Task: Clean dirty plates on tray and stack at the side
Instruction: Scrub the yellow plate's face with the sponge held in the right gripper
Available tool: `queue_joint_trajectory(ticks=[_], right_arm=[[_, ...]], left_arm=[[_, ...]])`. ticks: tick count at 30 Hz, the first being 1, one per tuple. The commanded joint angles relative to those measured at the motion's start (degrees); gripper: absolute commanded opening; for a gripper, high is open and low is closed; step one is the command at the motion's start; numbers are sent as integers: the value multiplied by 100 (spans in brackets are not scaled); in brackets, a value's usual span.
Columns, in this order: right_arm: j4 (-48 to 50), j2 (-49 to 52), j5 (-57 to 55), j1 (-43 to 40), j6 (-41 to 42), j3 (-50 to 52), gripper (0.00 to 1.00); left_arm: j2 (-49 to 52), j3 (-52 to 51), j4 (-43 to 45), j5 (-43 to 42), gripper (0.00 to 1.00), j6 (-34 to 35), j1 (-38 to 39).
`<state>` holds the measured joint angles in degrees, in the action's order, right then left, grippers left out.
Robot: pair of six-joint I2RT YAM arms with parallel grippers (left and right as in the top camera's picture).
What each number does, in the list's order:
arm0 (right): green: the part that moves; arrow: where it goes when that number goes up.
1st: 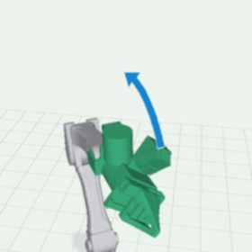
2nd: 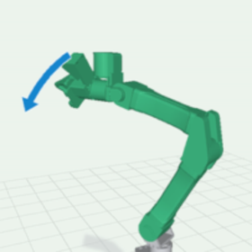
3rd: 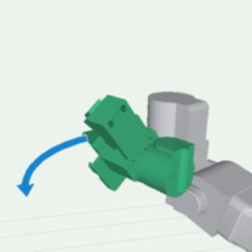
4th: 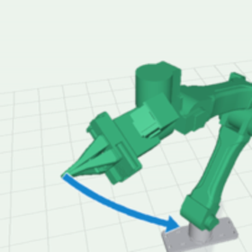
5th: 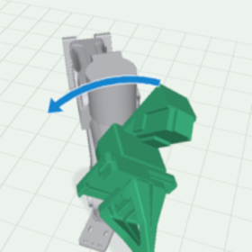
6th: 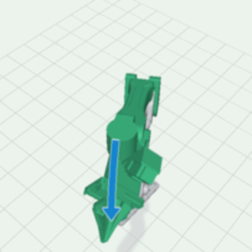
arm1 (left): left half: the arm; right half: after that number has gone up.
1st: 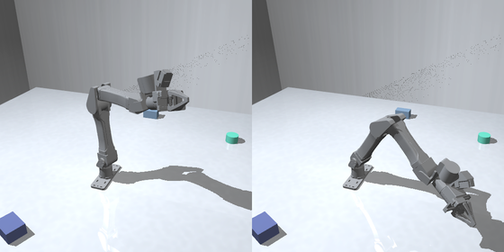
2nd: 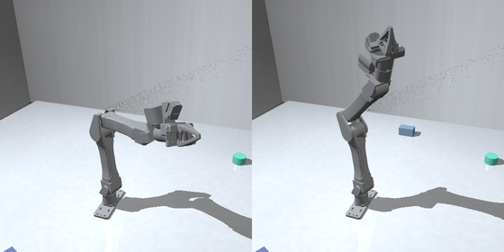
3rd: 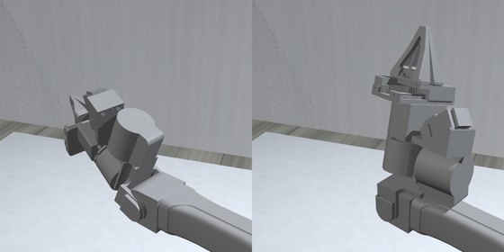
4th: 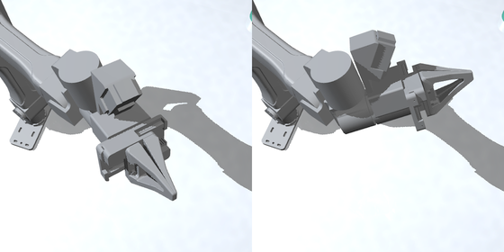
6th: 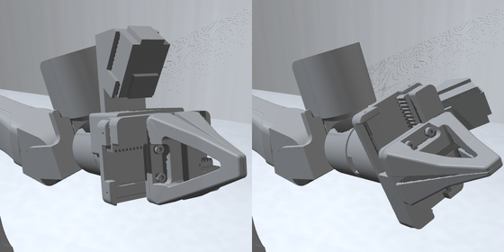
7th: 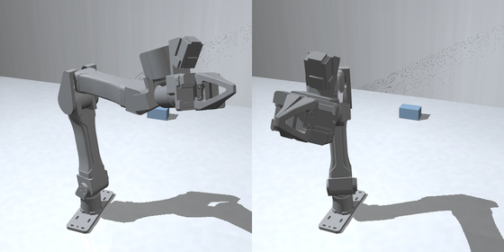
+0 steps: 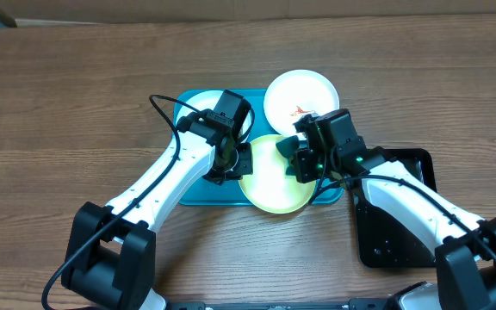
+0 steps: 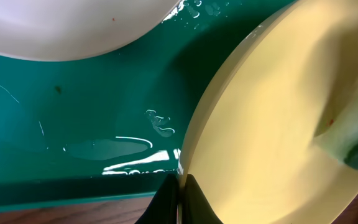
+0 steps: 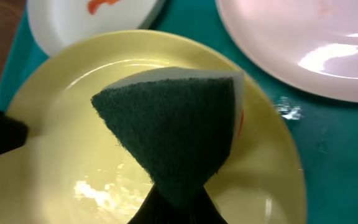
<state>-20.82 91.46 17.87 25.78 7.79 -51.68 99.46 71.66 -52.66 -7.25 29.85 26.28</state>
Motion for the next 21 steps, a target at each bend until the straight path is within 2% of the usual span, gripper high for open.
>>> queue_joint_trajectory(ticks=[1,5,15,21], right_arm=[[39,11,457,203,-59,26,4],[-7,-9,260,267,-52,11,5],[-269,-94,-1740,146,186,-151,8],[-116,-90,-2063,146,275,0,8]], left_arm=[[-9,7,9,15,4,59,0],[-9,7,-55,15,4,57,7],[-11,7,-81,15,4,59,-20],[-11,9,-109,-28,4,59,31]])
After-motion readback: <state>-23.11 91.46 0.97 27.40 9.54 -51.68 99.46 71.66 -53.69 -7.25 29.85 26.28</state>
